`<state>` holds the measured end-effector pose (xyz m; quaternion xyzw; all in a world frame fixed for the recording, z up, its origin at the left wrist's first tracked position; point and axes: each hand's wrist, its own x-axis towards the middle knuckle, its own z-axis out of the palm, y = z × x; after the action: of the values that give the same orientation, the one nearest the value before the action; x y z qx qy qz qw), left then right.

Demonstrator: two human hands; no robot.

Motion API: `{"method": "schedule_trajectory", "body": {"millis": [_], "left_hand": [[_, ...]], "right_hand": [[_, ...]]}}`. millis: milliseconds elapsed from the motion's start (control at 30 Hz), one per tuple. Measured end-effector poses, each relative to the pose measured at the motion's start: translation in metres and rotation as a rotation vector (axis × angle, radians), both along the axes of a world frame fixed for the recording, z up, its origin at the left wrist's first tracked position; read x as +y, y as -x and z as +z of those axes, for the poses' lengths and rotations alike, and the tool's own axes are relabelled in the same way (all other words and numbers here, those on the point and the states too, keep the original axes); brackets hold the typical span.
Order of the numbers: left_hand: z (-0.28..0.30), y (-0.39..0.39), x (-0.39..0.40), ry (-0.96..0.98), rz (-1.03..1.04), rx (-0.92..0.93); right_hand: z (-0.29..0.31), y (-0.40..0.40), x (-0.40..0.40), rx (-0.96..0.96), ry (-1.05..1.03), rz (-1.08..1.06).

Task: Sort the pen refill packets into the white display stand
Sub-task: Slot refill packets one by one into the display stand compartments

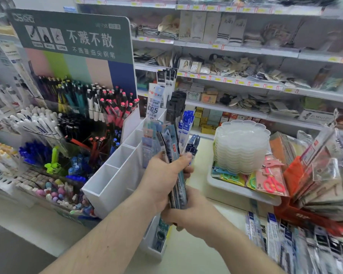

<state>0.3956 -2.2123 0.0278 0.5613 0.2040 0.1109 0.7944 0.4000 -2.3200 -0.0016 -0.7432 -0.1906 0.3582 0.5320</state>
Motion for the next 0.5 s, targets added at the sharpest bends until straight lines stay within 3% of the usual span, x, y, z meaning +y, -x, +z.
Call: {"method": "schedule_trajectory", "body": {"millis": [133,267,433,500], "left_hand": [[-0.011,-0.005,-0.002,-0.188,-0.107,0.107],[-0.024,-0.003,-0.015,-0.156,-0.171,0.134],[-0.019,-0.003,-0.004,0.077,-0.218,0.087],[-0.016,0.0,0.006,0.178,-0.302,0.071]], "right_hand": [[-0.012,-0.002,-0.001,-0.225,0.175,-0.267],[-0.012,0.0,-0.009,-0.521,0.387,-0.33],[0.007,-0.006,-0.035,-0.252,0.328,-0.045],[0.017,-0.014,-0.047,-0.205,0.241,-0.13]]}}
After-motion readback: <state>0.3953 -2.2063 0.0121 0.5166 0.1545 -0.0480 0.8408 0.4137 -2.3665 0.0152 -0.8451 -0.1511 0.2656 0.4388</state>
